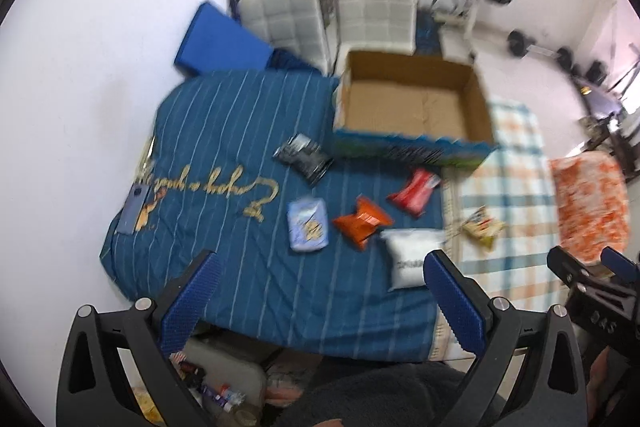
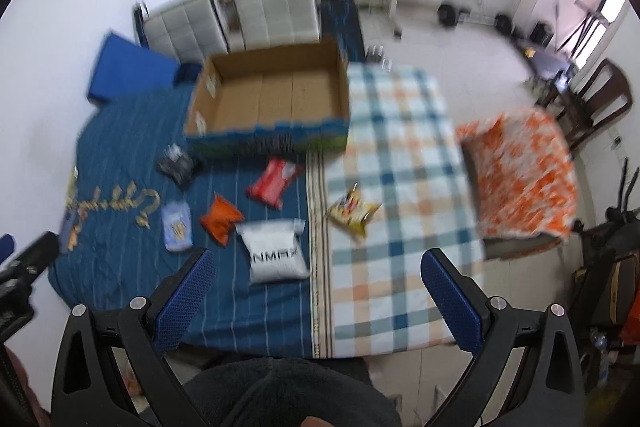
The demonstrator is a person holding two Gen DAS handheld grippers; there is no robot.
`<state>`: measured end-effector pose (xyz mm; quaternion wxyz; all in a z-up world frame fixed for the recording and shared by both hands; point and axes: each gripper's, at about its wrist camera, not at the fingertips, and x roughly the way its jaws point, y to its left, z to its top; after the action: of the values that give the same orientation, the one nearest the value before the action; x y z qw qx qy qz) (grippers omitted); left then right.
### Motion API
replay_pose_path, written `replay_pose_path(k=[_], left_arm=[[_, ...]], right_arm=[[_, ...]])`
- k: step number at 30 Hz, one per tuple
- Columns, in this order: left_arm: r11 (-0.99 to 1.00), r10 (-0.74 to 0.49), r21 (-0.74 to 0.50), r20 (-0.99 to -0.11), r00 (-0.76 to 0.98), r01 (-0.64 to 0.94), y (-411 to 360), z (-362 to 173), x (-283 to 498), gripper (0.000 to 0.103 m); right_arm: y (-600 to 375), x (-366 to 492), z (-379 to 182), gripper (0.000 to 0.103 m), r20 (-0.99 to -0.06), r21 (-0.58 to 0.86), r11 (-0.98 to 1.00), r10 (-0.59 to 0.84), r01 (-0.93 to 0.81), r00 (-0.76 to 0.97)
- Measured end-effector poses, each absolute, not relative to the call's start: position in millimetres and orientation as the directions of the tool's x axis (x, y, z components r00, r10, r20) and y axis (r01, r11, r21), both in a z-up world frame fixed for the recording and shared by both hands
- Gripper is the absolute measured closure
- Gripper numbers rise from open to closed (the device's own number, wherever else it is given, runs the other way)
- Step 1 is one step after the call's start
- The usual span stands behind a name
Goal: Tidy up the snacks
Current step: 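Grasp the blue wet-wipe pack with the left gripper while the right grasps the white NMAX pouch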
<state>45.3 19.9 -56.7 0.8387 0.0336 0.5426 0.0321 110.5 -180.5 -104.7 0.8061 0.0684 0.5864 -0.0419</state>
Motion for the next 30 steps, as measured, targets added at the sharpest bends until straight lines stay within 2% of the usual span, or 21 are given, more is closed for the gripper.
replay_pose_path(k=[9,13,20,23,25,30], left_arm=[[0.984,0.175,0.167,-0.962,0.208,-0.053,52.3,-196.9,89.6,0.000],[0.980,0.198,0.196,-0.970,0.143,-0.023,65.6,-248.5,104.6,0.000],[0.980,0.197,0.195,-0.979,0.058,-0.033,91.8,-307.2,123.9,0.000],[0.985,0.157,0.156,-0.987,0.017,-0.069,104.7,-324.9,135.3,0.000],[0.989,0.113,0.114,-0.994,-0.016,-0.095,113.0,-337.7,143.6,0.000],[0.991,0.035,0.046,-0.996,-0.087,-0.128,119.6,-373.2,168.1,0.000]], right_arm=[[-136.4,172.6,-327.5,0.000,-0.996,0.086,0.990,0.085,0.108,0.011],[-110.6,179.7,-389.5,0.000,-0.994,0.077,0.994,0.082,0.077,-0.072],[-83.3,173.3,-459.1,0.000,-0.979,0.035,0.999,0.040,0.028,-0.201],[-81.0,166.4,-476.7,0.000,-0.970,0.028,0.999,0.037,0.042,-0.242],[-82.3,162.8,-482.9,0.012,-0.965,0.037,0.997,0.052,0.062,-0.257],[-90.0,160.3,-482.7,0.020,-0.964,0.030,0.997,0.049,0.075,-0.262]])
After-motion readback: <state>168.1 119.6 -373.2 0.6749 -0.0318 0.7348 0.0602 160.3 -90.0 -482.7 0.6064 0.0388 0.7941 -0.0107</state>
